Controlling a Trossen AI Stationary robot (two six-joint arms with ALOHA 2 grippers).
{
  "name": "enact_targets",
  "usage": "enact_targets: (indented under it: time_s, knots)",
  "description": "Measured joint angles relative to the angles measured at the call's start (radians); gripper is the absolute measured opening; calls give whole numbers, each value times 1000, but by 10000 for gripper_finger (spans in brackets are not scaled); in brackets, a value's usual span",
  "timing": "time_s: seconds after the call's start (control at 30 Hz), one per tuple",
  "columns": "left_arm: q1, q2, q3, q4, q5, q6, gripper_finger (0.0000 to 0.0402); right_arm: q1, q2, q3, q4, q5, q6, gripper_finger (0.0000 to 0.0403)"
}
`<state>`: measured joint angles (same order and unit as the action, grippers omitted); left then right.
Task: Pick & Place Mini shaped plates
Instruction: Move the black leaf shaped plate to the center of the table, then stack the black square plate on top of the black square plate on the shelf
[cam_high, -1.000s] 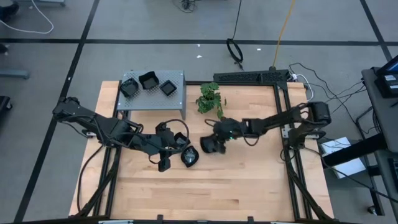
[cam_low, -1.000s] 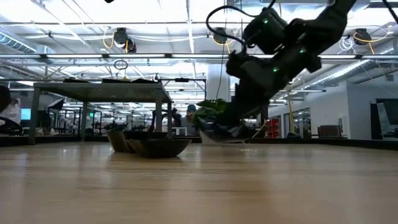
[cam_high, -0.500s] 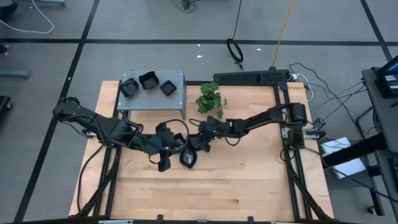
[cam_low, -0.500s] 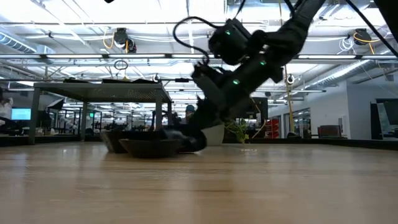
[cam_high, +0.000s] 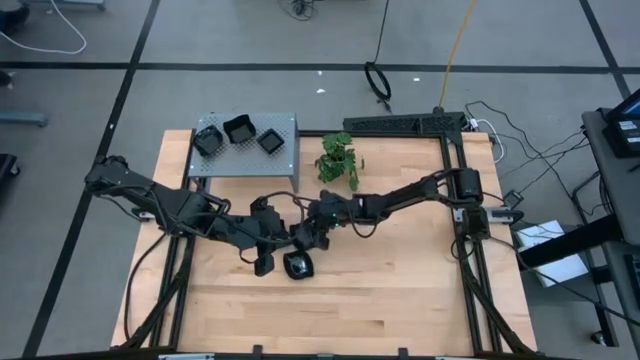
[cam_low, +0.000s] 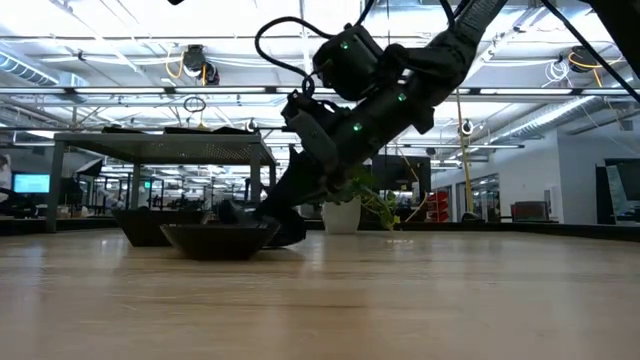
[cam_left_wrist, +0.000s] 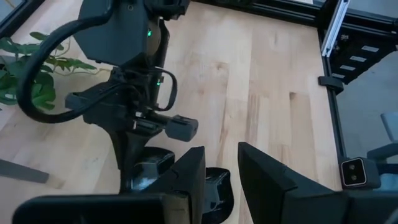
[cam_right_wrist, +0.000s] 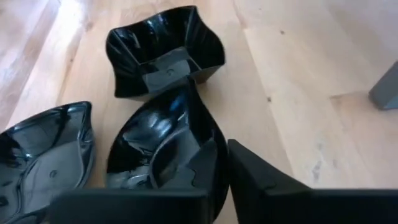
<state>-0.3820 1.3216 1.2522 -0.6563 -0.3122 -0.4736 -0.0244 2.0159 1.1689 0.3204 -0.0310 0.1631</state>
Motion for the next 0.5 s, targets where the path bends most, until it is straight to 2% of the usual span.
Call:
enact_targets:
  time_s: [0.17,0.33,0.5]
  knots:
    - [0,0,0,0,0,0,97,-1,0,0,4,0,-6,78]
    - [0,0,0,-6,0,0,97,-1,-14,-1,-15,2,-83,134]
    - [0,0,0,-7,0,0,97,0,-105,-1,-132,3,-136,155]
